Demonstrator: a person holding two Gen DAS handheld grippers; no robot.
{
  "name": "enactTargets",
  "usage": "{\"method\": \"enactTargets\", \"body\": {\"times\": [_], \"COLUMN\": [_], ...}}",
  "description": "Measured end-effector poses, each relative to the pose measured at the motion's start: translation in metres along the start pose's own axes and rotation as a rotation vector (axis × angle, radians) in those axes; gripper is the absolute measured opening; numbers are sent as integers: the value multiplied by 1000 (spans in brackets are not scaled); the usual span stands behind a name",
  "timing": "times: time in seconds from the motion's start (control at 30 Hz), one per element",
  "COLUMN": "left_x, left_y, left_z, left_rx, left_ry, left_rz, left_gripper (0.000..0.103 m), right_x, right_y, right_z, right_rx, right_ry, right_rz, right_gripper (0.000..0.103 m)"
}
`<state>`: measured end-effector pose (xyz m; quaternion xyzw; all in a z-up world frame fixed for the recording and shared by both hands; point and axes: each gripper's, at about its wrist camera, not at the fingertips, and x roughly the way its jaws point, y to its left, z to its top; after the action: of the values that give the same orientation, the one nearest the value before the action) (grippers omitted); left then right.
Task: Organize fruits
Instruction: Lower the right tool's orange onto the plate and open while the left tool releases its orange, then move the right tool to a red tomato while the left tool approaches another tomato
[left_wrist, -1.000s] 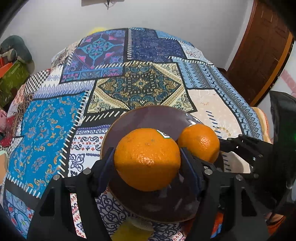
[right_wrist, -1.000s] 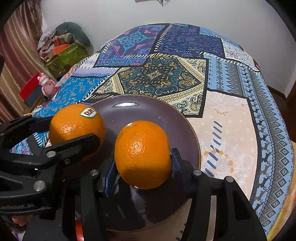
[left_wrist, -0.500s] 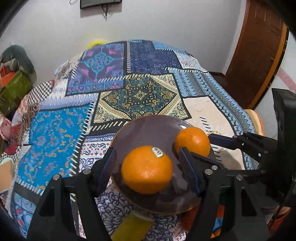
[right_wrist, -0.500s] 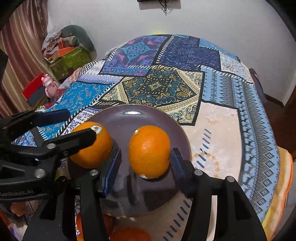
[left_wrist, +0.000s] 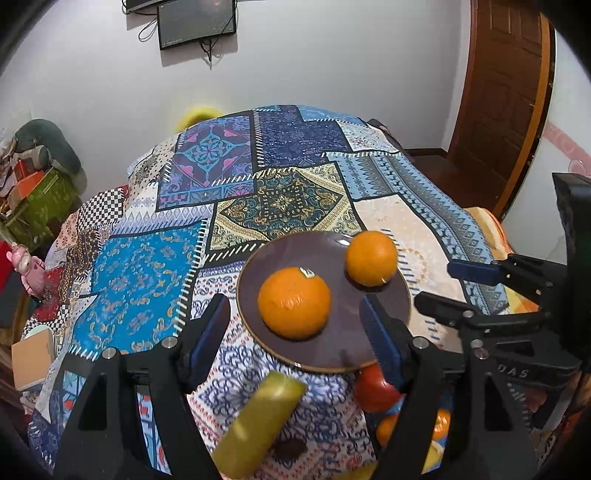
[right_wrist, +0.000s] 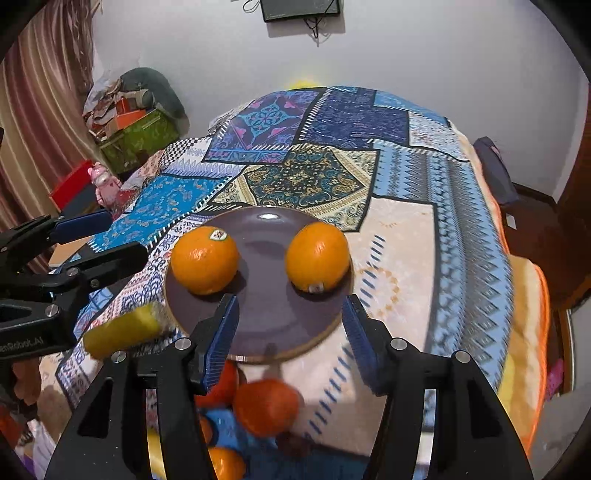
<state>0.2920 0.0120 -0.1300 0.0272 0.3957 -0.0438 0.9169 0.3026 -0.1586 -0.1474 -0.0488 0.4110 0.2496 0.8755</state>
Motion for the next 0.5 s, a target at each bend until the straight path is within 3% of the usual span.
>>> {"method": "enactTargets", "body": {"times": [0.3,0.5], "left_x": [-15,-8], "left_y": [-14,-19], "left_z": [-27,-44], "left_rx": [27,13], "left_ry": [1,42], "left_rz": [4,-19], "left_gripper": [86,86], "right_x": [-15,-13], "right_y": [-5,-4], "right_z": [-28,-53], "right_rx": [30,41], "right_ry": [8,36], "right_rz": [-2,4], "right_gripper": [59,59]}}
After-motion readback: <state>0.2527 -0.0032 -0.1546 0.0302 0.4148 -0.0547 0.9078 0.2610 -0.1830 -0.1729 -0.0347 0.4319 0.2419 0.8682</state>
